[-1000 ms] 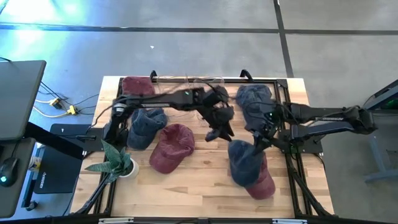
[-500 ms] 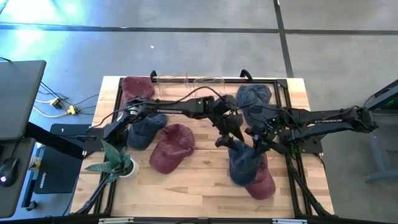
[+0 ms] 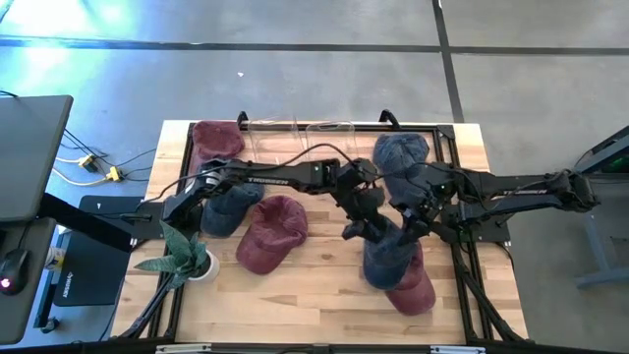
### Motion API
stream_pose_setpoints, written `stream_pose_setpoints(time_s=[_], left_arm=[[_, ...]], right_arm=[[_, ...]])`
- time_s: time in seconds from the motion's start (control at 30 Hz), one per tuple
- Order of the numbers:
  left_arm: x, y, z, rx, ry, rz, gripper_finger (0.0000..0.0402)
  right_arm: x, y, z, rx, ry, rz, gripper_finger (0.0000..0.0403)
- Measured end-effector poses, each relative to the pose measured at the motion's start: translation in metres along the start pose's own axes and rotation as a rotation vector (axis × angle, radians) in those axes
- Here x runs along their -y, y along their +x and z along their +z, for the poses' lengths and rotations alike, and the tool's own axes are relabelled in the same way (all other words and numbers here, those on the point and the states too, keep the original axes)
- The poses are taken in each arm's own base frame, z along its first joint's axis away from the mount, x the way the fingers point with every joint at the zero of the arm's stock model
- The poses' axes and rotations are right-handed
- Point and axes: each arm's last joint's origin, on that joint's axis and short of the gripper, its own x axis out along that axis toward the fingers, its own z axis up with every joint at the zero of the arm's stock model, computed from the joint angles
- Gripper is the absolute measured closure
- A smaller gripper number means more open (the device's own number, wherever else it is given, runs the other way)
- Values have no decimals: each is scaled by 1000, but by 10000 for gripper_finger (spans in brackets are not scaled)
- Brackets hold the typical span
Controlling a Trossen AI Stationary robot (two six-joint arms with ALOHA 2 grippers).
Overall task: Pick & Place hat
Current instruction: Put the bottom blue cap into the right bin
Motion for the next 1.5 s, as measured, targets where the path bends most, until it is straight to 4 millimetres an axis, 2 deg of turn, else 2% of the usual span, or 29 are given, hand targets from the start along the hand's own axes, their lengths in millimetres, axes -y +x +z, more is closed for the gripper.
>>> stream_pose_setpoints(time_s=[0.17, 0.27, 0.37, 0.43, 0.5, 0.7, 0.77, 0.87, 1.03, 1.17, 1.27, 1.37, 1.5], left_arm=[[16, -23, 21, 94, 130, 74, 165], [12, -19, 20, 119, 178, 198, 164], [8, -9, 18, 138, 194, 192, 164], [1, 1, 14, 143, 196, 153, 164], [-4, 9, 3, 76, 123, 96, 164], [-9, 23, -9, 24, 61, -68, 165], [-8, 27, -12, 7, 18, -123, 165], [2, 24, -6, 14, 28, -207, 171], [11, 17, -1, -2, 8, -303, 235], [27, 0, 12, 15, 27, -370, 319], [32, -5, 18, 41, 50, -389, 383], [33, -5, 16, 16, 16, -398, 385], [41, -14, 23, 31, 24, -401, 376]], right_arm=[[-2, 3, -1, -14, -10, 17, 403], [-3, 4, -2, -19, -20, 24, 403], [-4, 4, -2, -21, -24, 24, 402], [-4, 5, -2, -21, -26, 25, 403], [-5, 4, -2, -17, -30, 24, 402], [-12, -2, 0, 25, -69, 9, 402], [-14, -4, 0, 40, -80, -2, 403], [-17, -7, 0, 52, -90, -7, 402], [-18, -9, -5, 22, -54, -18, 400], [-16, -8, -9, -19, -14, -10, 398], [-16, -9, -9, -24, 16, -2, 390], [-17, -8, -9, -26, 50, 13, 367], [-18, -9, -7, -14, 70, 24, 305]])
